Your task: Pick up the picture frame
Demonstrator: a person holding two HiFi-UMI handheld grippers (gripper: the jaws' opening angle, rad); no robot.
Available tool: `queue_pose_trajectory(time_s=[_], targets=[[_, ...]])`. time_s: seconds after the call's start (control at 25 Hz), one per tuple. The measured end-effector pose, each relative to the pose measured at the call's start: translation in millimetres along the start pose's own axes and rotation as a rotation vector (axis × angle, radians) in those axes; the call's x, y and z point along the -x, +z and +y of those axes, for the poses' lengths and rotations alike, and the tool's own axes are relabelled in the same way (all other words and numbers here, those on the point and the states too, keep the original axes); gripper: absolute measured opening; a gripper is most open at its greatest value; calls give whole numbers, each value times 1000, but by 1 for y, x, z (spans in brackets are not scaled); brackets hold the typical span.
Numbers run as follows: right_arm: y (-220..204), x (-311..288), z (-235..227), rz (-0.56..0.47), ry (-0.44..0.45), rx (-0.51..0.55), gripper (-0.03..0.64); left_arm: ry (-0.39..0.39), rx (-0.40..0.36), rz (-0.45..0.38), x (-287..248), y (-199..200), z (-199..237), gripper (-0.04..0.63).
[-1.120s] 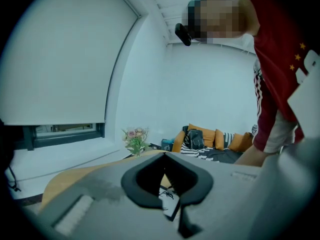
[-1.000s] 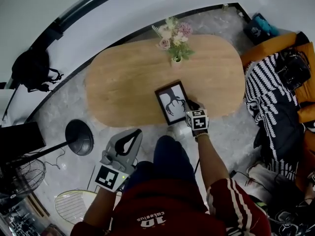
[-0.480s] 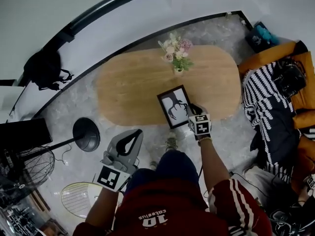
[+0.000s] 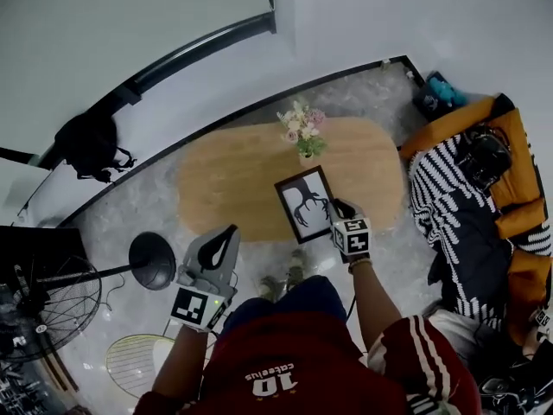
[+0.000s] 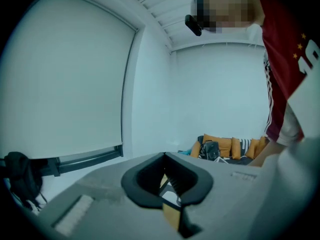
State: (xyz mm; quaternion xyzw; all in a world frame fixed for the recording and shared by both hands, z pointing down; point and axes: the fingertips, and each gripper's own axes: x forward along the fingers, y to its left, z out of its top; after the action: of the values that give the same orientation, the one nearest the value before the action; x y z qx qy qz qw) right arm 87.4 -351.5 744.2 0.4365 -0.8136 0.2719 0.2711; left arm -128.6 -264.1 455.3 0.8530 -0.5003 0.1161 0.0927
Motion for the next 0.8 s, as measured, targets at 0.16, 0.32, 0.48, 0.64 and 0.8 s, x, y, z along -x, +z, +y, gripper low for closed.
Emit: queue_pose_trajectory(time_s=[0.16, 0.32, 0.48, 0.64, 0.8], targets=[[35, 35, 18, -75, 11, 12, 63, 21, 18, -56, 15, 21, 4, 3], [77, 72, 54, -168, 12, 53, 63, 21, -18, -109, 40, 35, 21, 3], [128, 121, 85, -279, 24, 91, 62, 24, -15, -149, 57, 52, 29, 3], [181, 167, 116, -392, 37, 121, 62, 17, -16, -179, 70, 67, 39, 3], [225, 216, 152, -506, 48, 151, 63, 4, -24, -218, 85, 86, 46, 3]])
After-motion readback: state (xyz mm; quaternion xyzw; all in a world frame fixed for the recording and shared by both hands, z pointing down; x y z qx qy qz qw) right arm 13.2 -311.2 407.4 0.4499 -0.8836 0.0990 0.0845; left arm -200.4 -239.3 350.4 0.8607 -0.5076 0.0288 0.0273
